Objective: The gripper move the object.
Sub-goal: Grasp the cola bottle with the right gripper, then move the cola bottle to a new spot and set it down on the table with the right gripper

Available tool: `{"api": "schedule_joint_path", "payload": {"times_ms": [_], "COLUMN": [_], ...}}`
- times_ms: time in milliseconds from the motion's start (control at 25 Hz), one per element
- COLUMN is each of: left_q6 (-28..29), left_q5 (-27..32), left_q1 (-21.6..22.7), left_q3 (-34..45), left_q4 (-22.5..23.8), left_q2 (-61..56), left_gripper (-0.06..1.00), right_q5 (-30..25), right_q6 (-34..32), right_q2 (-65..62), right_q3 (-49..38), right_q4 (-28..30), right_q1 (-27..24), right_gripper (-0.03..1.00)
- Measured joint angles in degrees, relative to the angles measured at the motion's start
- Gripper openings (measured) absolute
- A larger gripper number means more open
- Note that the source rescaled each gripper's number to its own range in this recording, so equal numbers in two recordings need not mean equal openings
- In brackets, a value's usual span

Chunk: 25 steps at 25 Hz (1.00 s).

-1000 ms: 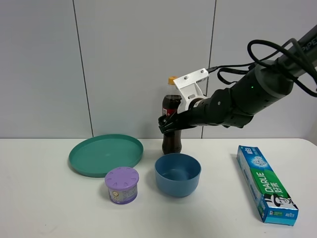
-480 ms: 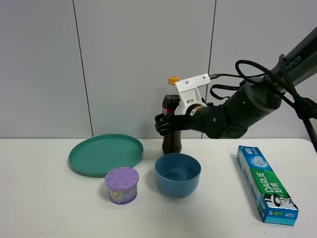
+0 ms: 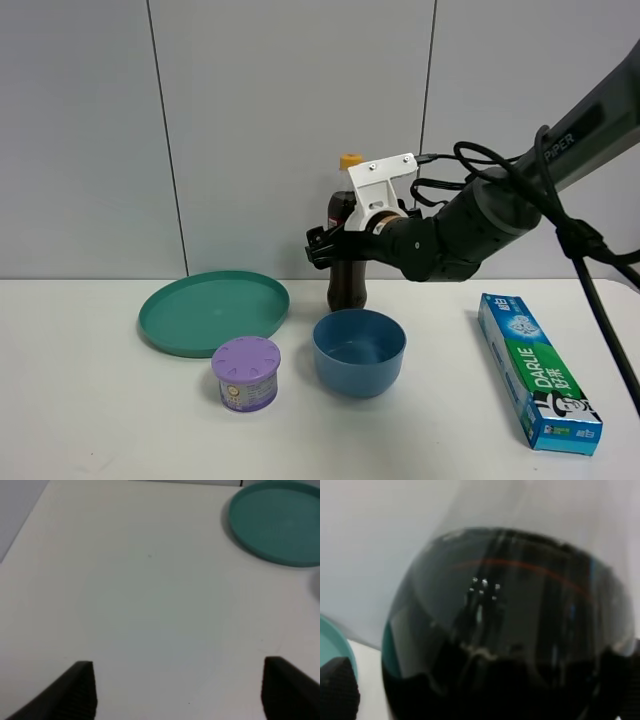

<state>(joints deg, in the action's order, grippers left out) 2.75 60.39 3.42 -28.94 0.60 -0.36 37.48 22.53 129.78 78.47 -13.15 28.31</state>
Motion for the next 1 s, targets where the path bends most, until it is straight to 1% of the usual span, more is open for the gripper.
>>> {"api": "schedule_joint_path", "payload": {"times_ms": [80, 200, 280, 360, 400, 440, 480, 680, 760, 880, 1000], "left_q6": [0.0, 0.0, 0.0, 0.0, 0.0, 0.0, 0.0, 0.0, 0.0, 0.0, 0.0], "left_q5": [0.0, 0.0, 0.0, 0.0, 0.0, 0.0, 0.0, 0.0, 0.0, 0.0, 0.0], "left_q1": [0.0, 0.0, 0.0, 0.0, 0.0, 0.0, 0.0, 0.0, 0.0, 0.0, 0.0], "left_q3": [0.0, 0.0, 0.0, 0.0, 0.0, 0.0, 0.0, 0.0, 0.0, 0.0, 0.0], "left_q4": [0.0, 0.0, 0.0, 0.0, 0.0, 0.0, 0.0, 0.0, 0.0, 0.0, 0.0], "left_q2": [0.0, 0.0, 0.0, 0.0, 0.0, 0.0, 0.0, 0.0, 0.0, 0.0, 0.0], "left_gripper": [1.0, 1.0, 1.0, 1.0, 1.0, 1.0, 1.0, 1.0, 1.0, 1.0, 1.0], "right_q5": [0.09, 0.17, 0.17, 0.17, 0.17, 0.2, 0.24, 0.56, -0.12, -3.52, -9.38], "right_q6": [-1.33, -2.99, -3.52, -3.65, -3.71, -3.83, -4.32, -4.3, -3.31, -0.85, 0.17], "right_q2": [0.0, 0.32, 0.75, 1.03, 1.02, 1.02, 1.02, 1.02, 0.53, -1.45, -5.38], "right_q3": [0.01, 0.2, 0.39, 0.45, 0.45, 0.45, 0.45, 0.45, 0.45, 0.26, -0.02], "right_q4": [-0.01, 0.04, 0.04, 0.04, 0.04, -0.14, -0.14, -0.14, -0.14, -0.19, -0.38], "right_q1": [0.0, 0.0, 0.0, 0.0, 0.0, 0.0, 0.0, 0.1, 0.13, 0.13, 0.33], "right_gripper": [0.77, 0.64, 0.52, 0.35, 0.22, 0.06, 0.02, 0.02, 0.02, 0.0, 0.0]}}
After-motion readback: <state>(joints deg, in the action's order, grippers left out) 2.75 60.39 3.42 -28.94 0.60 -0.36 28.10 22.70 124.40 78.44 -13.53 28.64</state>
